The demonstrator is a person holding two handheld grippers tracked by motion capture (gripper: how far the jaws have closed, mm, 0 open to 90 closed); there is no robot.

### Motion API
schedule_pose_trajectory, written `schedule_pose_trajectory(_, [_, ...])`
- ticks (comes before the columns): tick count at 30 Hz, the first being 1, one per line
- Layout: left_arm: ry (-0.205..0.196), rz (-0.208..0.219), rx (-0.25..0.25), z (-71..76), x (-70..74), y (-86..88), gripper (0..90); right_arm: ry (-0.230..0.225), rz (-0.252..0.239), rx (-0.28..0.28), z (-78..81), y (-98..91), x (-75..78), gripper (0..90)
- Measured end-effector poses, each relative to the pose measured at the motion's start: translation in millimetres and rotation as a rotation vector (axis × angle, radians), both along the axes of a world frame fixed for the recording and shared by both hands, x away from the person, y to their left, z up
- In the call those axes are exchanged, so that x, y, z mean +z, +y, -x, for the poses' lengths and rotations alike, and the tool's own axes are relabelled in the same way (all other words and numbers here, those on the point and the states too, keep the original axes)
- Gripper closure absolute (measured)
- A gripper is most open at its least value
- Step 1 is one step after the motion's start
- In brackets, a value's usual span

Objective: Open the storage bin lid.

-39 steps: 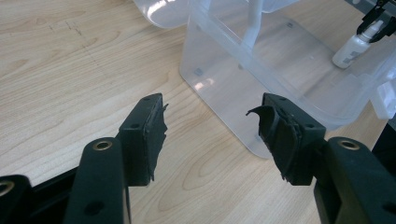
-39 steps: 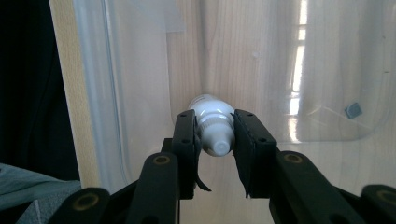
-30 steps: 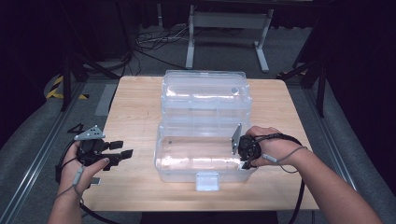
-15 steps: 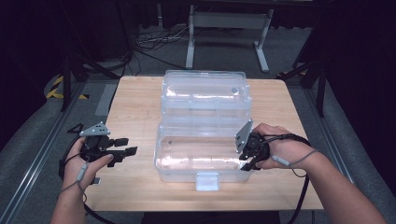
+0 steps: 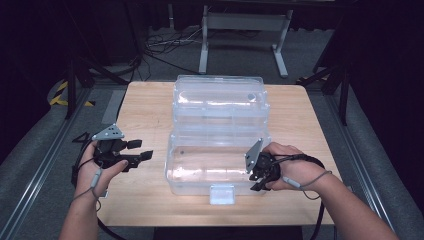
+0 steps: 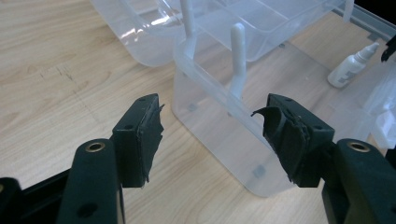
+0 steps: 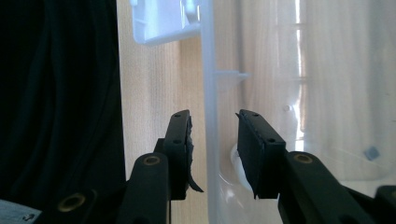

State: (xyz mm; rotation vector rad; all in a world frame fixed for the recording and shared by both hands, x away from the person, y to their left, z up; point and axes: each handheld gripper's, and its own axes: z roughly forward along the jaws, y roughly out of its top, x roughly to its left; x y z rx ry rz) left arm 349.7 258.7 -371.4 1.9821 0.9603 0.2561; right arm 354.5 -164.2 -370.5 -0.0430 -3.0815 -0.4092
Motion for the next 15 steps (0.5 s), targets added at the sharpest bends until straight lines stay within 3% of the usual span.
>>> schedule_pose_trajectory(9, [-0.002,-0.019,-0.01,-3.8,2.7,-5.4,41.8,0.011,0.024,0.014,1.2,7.9,-21.1,72.2])
schedule_pose_trajectory(15, [0.012,-0.015,-0.049,-5.4,5.1,-11.2,53.1,0.003,0.031,0.03,1.5,11.5,-29.7,77.1])
